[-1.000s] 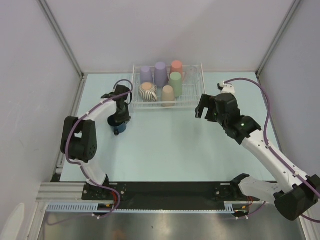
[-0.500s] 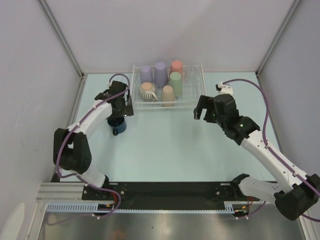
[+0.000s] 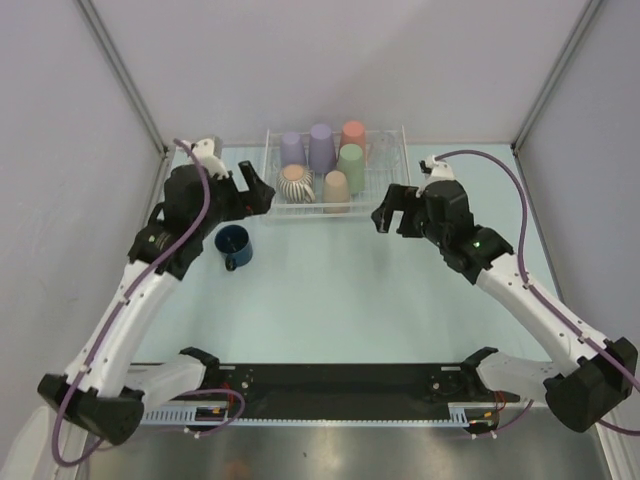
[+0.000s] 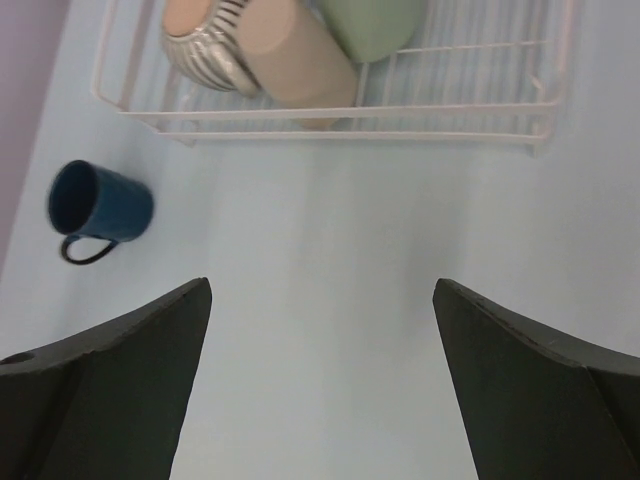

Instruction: Unload the cups from the dish rack

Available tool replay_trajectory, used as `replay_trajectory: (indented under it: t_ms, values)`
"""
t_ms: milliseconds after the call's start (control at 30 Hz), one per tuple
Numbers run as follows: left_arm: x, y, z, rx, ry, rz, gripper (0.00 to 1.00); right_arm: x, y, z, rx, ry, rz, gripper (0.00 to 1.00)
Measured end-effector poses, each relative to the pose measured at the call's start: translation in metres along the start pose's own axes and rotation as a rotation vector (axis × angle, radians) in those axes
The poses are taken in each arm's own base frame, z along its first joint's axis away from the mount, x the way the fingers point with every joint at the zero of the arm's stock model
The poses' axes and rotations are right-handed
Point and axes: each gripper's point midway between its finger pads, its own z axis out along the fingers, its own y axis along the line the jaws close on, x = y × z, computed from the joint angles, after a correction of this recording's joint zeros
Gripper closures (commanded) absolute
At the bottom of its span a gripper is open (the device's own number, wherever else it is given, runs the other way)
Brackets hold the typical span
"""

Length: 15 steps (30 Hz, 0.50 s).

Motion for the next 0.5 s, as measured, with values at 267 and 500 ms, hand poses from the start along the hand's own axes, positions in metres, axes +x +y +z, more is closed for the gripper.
replay_trajectory:
  t_ms: [267, 500]
  values:
    - [0.036, -0.024, -0.013, 0.208, 0.027, -0.086, 0.0, -0.02, 0.038, 0.045, -0.212, -0.002, 0.198, 0.02]
    - [0.072, -0.011, -0.018, 0.149, 0.103, -0.075, 0.0, -0.038, 0.08, 0.125, 0.005, -0.002, -0.07, 0.0]
